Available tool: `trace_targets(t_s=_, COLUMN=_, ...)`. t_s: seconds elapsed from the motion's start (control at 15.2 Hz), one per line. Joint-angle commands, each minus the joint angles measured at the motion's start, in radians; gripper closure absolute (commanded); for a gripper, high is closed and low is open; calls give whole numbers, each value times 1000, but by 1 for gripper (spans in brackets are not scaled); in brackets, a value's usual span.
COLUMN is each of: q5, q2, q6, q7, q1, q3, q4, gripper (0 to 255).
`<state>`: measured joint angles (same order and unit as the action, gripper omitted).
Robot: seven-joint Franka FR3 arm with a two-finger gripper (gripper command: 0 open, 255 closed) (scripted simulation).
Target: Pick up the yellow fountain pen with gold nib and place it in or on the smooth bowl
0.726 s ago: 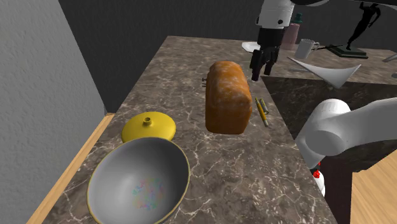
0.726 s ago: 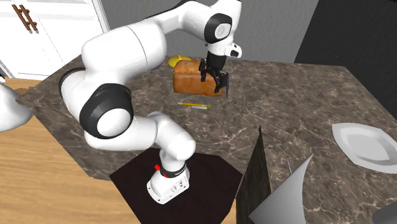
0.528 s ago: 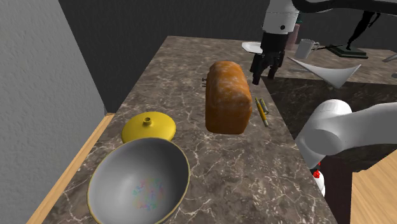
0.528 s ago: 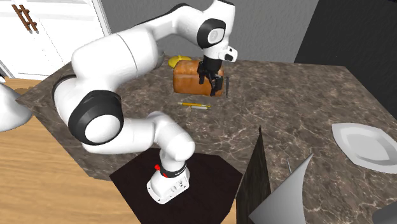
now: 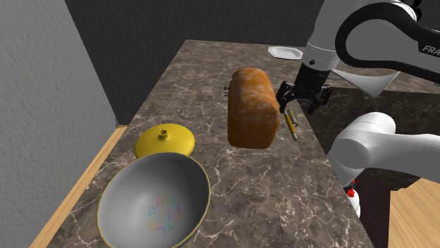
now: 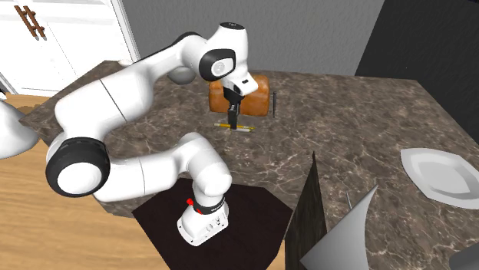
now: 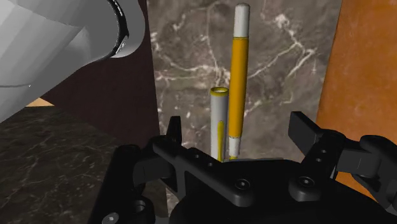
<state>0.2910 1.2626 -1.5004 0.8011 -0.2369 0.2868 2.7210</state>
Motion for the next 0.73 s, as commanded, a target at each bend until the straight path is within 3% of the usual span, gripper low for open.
trace_targets(t_s=0.0, q5=11, q2=21, q6=-17, q7=13, q1=1, q3=12, q4=34, gripper=0)
trace_targets(t_s=0.66, q5=28, q2=37, q6=-52, q7=13, q1=11, q3=29, q4=87, gripper=0)
